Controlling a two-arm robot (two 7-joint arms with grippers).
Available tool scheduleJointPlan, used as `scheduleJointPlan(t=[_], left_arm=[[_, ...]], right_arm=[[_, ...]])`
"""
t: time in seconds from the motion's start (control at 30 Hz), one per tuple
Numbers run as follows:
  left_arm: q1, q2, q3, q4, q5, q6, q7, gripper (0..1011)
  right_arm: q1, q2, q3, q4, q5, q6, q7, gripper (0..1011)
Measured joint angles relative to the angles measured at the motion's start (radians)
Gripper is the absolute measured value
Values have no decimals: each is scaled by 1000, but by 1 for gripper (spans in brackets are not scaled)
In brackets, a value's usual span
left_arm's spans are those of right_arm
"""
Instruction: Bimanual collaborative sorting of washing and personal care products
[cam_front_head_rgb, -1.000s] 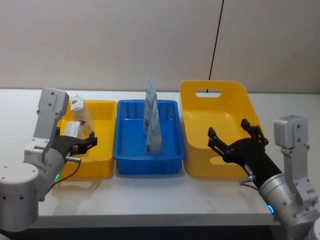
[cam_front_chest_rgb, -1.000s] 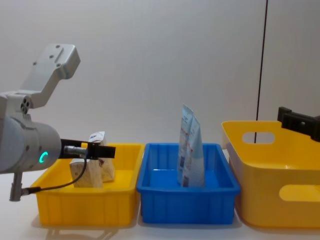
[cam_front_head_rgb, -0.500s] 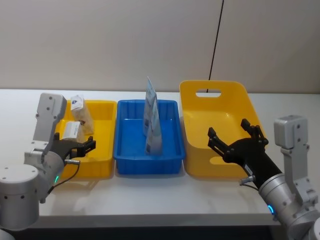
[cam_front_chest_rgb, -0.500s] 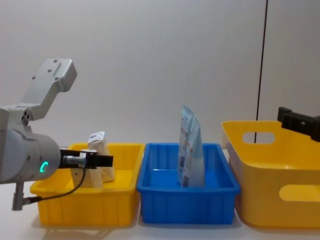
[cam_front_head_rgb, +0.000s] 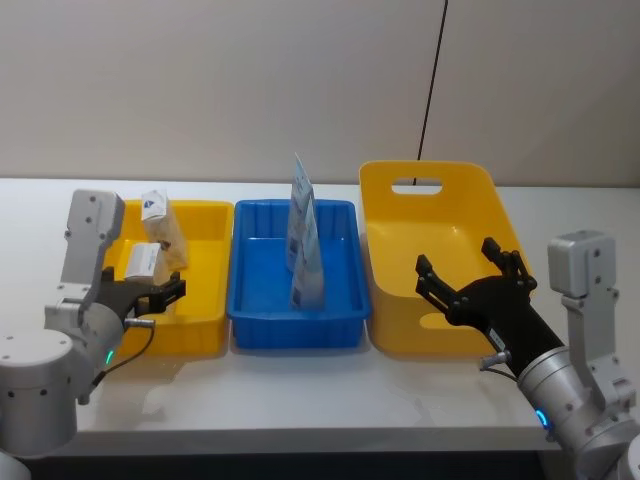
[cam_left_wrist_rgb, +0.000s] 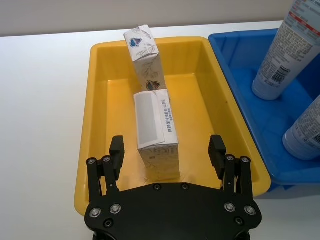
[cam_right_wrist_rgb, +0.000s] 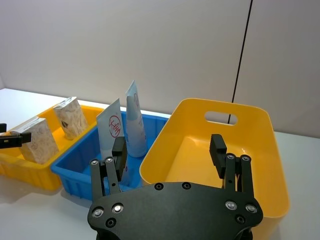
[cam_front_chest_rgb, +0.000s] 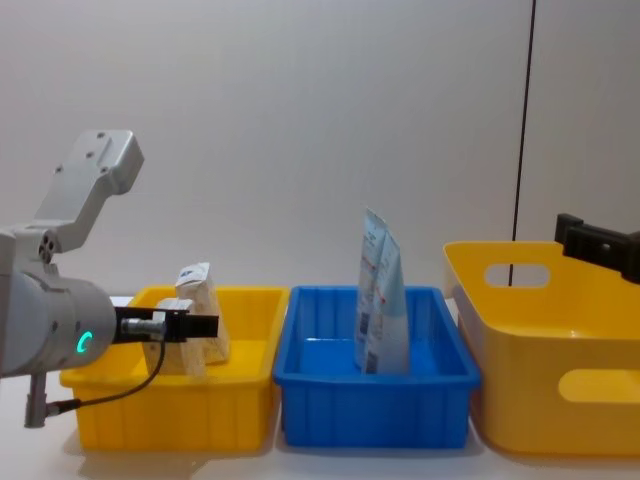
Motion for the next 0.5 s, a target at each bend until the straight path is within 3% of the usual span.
scheduleJointPlan(t=[0.5], left_arm=[[-38, -18, -12, 88, 1, -46, -34, 1002]], right_arm=[[0, 0, 0, 0, 0, 0, 0, 1000]])
